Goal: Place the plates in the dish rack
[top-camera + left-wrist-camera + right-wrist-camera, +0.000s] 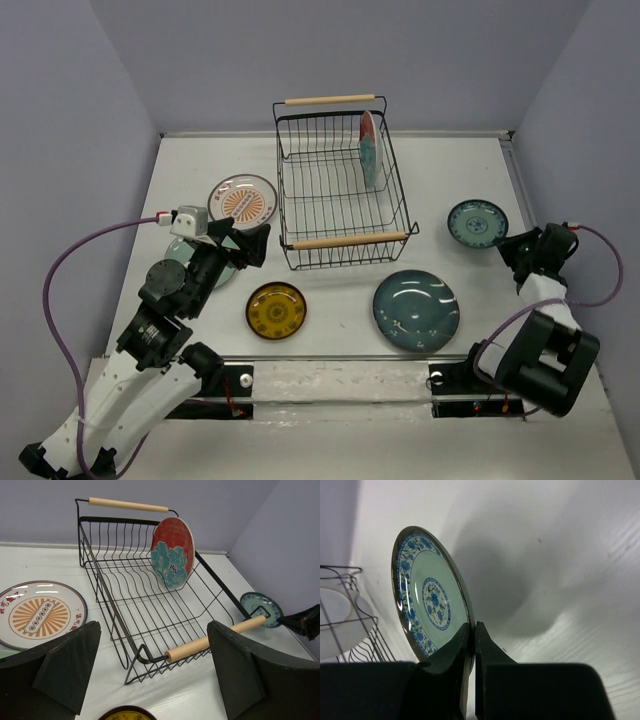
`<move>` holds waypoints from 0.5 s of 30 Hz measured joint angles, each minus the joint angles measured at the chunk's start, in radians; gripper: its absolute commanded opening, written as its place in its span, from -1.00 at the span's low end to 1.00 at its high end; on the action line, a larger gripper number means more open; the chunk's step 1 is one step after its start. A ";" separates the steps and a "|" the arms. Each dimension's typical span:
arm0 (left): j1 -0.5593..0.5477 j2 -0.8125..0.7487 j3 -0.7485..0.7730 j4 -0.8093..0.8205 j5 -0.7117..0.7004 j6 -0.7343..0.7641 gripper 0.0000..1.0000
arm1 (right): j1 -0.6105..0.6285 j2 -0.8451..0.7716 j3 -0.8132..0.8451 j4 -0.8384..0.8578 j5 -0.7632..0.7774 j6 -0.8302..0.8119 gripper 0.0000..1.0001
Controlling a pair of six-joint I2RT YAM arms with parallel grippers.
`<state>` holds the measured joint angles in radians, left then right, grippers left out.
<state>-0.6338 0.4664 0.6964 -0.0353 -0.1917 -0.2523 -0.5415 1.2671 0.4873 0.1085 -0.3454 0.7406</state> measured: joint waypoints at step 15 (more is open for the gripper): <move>0.000 0.001 0.000 0.000 -0.001 0.000 0.98 | 0.796 -0.087 0.904 -0.282 0.715 -0.278 -0.86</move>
<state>-0.6338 0.4671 0.6964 -0.0357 -0.1928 -0.2520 0.2546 1.1797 1.3914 -0.1738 0.3691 0.4629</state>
